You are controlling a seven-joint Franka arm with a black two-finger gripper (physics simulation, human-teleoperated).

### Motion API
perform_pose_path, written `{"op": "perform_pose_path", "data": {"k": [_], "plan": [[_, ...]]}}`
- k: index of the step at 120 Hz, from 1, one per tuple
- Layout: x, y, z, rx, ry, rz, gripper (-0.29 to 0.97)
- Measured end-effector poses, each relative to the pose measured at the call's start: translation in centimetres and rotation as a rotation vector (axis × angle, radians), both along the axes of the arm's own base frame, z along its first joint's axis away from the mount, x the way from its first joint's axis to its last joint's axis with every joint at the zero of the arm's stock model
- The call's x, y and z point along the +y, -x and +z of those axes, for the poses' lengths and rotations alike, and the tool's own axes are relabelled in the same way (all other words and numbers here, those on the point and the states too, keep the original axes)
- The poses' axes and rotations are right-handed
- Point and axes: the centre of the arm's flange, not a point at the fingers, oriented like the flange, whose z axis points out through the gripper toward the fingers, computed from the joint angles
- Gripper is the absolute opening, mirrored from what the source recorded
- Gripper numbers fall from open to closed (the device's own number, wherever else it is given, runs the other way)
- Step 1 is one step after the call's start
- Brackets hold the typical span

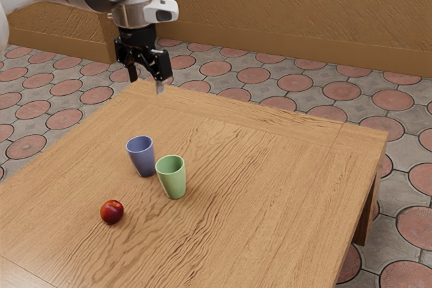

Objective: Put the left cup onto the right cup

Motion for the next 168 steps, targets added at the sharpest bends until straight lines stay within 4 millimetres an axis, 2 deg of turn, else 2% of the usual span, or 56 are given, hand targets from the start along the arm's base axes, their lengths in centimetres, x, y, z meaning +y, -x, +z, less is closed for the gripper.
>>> {"op": "perform_pose_path", "data": {"k": [48,64,122,168], "plan": [[0.3,-0.1,-0.4,-0.005,0.000,0.004,0.68],[0.8,-0.2,-1.2,-0.003,0.000,0.012,0.68],[4.6,-0.9,-7.3,0.018,0.012,0.081,0.68],[7.5,-2.7,-11.9,0.025,0.031,0.146,0.58]]}}
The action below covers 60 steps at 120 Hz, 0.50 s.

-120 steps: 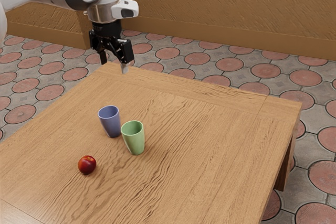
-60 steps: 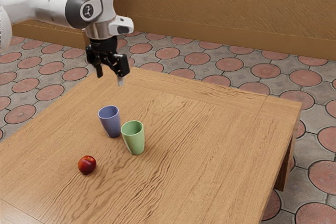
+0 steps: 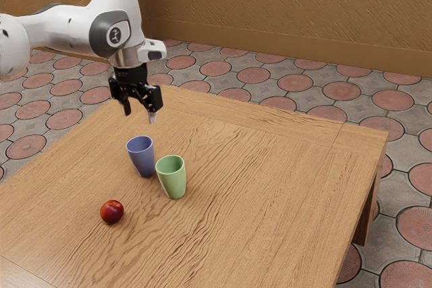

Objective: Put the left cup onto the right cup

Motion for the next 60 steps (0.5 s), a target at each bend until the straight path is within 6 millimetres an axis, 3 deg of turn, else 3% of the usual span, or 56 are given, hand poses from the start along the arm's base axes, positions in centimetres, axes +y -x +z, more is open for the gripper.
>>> {"op": "perform_pose_path", "data": {"k": [60], "plan": [[2.2,-0.7,-5.0,0.021,0.018,0.053,0.51]]}}
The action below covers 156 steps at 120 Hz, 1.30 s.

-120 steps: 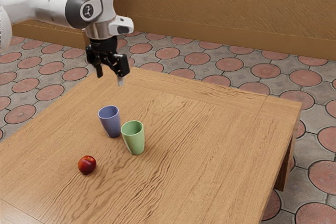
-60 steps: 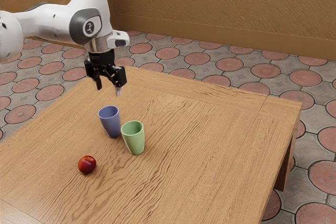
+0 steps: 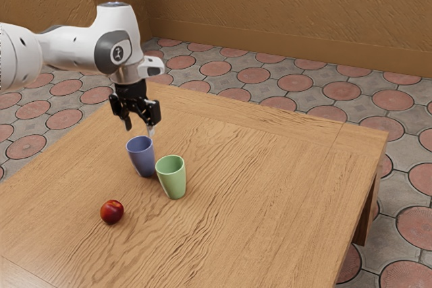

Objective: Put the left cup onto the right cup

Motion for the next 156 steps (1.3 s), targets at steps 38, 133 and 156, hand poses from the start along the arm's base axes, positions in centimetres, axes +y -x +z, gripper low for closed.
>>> {"op": "perform_pose_path", "data": {"k": [38,133,156], "plan": [[0.4,-0.9,-1.9,-0.004,-0.012,0.004,0.50],[2.3,-3.0,-7.0,0.012,0.009,0.026,0.48],[2.5,-3.0,-7.6,0.016,0.012,0.024,0.39]]}}
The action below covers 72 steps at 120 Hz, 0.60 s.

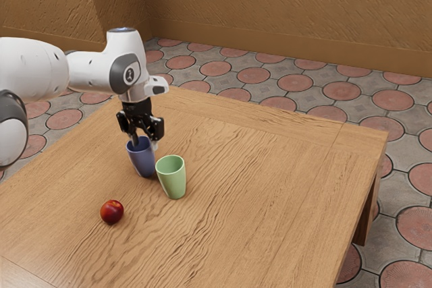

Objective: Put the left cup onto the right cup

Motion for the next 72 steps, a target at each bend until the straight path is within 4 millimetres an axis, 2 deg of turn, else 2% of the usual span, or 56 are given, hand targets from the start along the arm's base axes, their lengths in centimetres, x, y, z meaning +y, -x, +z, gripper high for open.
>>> {"op": "perform_pose_path", "data": {"k": [31,72], "plan": [[0.08,-0.03,-0.27,0.001,0.004,-0.004,0.24],[0.20,0.01,-0.36,0.001,0.010,-0.005,0.13]]}}
